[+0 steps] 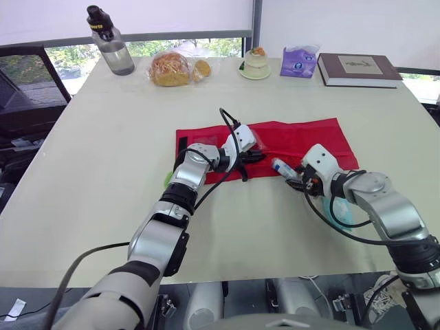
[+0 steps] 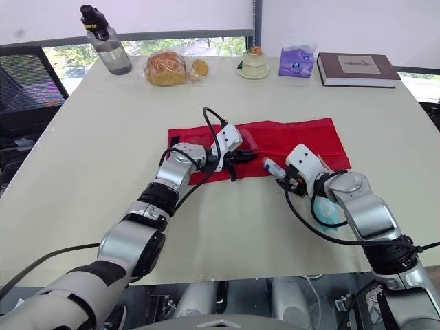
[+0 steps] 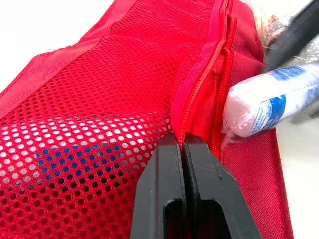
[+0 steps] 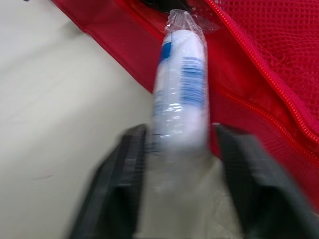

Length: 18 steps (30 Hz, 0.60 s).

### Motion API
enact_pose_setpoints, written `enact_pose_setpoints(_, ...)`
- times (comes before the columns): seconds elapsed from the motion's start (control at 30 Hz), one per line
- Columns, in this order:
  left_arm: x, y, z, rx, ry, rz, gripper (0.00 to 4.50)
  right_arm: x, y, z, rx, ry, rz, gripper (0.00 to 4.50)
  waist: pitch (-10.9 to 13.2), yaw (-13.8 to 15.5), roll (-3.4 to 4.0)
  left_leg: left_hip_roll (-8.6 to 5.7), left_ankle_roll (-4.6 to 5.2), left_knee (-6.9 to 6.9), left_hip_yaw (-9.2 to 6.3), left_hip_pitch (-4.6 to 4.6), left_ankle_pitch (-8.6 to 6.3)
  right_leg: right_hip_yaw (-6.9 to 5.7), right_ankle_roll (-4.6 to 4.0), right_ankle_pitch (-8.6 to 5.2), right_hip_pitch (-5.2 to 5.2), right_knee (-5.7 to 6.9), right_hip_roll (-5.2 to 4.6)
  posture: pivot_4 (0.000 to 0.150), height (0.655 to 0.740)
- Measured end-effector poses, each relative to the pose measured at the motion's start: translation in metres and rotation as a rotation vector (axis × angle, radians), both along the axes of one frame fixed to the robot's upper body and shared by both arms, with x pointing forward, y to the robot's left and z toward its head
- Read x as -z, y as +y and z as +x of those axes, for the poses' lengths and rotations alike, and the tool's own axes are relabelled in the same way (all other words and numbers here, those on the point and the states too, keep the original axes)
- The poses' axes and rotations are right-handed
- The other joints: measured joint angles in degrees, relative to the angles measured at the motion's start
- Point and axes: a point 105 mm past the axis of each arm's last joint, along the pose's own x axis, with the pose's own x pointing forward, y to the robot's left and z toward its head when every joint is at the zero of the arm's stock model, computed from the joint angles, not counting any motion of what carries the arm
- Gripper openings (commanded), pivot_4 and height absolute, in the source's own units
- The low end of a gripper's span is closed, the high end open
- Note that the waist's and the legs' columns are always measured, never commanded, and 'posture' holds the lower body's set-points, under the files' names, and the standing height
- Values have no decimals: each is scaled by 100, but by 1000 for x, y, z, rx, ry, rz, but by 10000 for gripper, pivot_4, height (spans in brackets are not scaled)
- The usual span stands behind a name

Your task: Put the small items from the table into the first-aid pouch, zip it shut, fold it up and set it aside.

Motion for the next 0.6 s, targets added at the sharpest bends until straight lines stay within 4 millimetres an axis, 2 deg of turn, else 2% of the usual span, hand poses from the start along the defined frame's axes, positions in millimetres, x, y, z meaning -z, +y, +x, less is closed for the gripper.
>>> enact_pose_setpoints(0.03,0,0,0,0,0,0,0,-1,0,-1,2,4,3,2432,0,0,0,0,0,0,0,0,0,0,0,0,0,0,0,1500,7400)
enact_pose_setpoints(0.07,0,0,0,0,-1,0,0,-2,1,-2,4,6,4,306,0,0,0,0,0,0,0,0,0,0,0,0,0,0,0,1500,7400)
enact_pose_setpoints(0.27,0,-2,0,4,0,-4,0,1,4,2,124,67,27,306,0,-3,0,0,0,0,-1,2,0,0,0,0,0,4,0,1500,7400)
enact_pose_setpoints(0.37,-1,-3,-1,7,0,-8,0,-2,6,7,193,81,47,306,0,-2,0,0,0,0,0,1,0,0,0,0,0,2,-1,1500,7400)
enact_pose_setpoints(0.43,-3,-5,-2,15,-4,-18,0,-7,7,14,305,105,111,306,0,-2,1,0,0,0,0,0,0,0,0,0,0,3,-1,1500,7400)
enact_pose_setpoints(0.6,-3,-8,-6,25,-2,-31,0,-11,10,21,387,123,149,306,-1,-1,1,0,0,-1,0,-3,0,-1,-1,0,-1,1,-3,1500,7400)
